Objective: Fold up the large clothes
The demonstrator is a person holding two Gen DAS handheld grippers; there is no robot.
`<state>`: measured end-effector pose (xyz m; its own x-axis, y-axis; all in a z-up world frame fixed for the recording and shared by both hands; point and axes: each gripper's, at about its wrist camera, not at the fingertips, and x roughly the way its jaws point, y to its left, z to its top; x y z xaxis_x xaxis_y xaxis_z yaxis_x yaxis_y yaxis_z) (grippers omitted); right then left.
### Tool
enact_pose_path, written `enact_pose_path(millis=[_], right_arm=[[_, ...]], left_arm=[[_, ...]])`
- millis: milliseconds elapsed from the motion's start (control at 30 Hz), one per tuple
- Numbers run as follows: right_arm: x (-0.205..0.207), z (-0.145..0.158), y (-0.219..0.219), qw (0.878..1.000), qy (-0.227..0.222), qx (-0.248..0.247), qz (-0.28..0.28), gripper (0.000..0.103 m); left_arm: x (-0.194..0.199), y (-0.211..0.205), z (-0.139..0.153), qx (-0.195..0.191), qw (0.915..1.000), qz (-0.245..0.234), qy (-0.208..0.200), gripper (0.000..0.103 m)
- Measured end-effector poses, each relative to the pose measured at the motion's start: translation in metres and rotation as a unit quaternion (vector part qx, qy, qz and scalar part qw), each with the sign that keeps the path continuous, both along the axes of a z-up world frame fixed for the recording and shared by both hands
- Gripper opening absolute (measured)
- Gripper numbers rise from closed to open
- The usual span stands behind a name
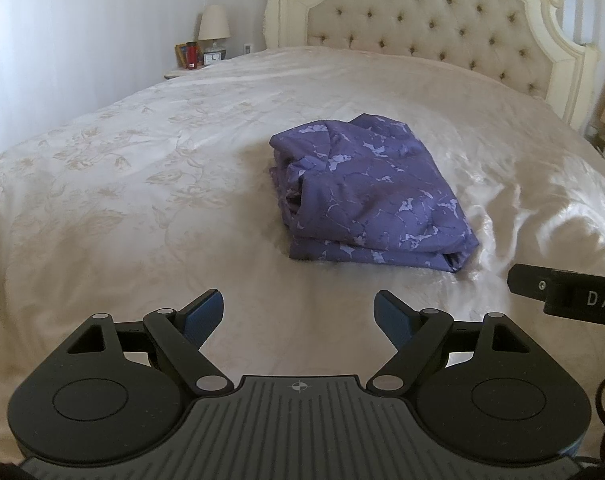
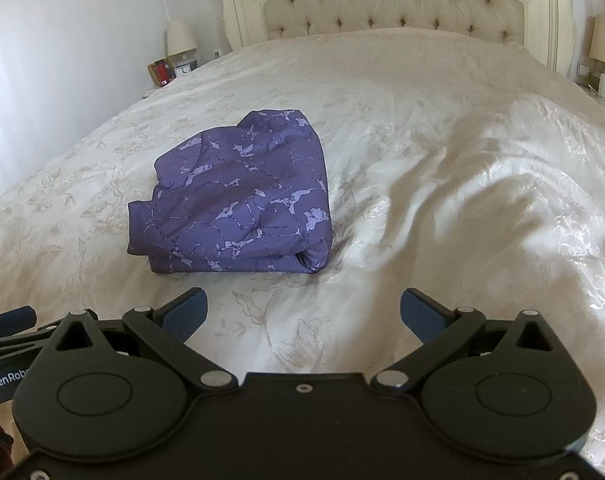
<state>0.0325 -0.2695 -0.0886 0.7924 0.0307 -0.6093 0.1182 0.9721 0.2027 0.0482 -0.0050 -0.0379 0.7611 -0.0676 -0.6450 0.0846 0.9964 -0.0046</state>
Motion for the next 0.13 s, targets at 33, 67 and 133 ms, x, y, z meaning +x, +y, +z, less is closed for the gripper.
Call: enact_pose_path(millis=[33, 67, 133], right_arm=[[-0.0001, -0.0002, 0.0003, 1.0, 0.001, 0.001, 0.0, 0.102], [-0.0002, -0.0006, 0.0006, 1.0, 0.001, 0.001, 0.0, 0.102], [-0.0004, -0.001, 0.0014, 1.0, 0.002, 0.003, 0.0, 0.102]], left_arm=[[-0.0001, 0.0, -0.0002, 0.0, 1.0, -0.001, 0.0, 0.082], [0.0002, -0.0005, -0.0003, 0.0, 1.0, -0.001, 0.001, 0.082], [0.0003, -0.0011, -0.0005, 0.0, 1.0, -0.001, 0.001, 0.082]])
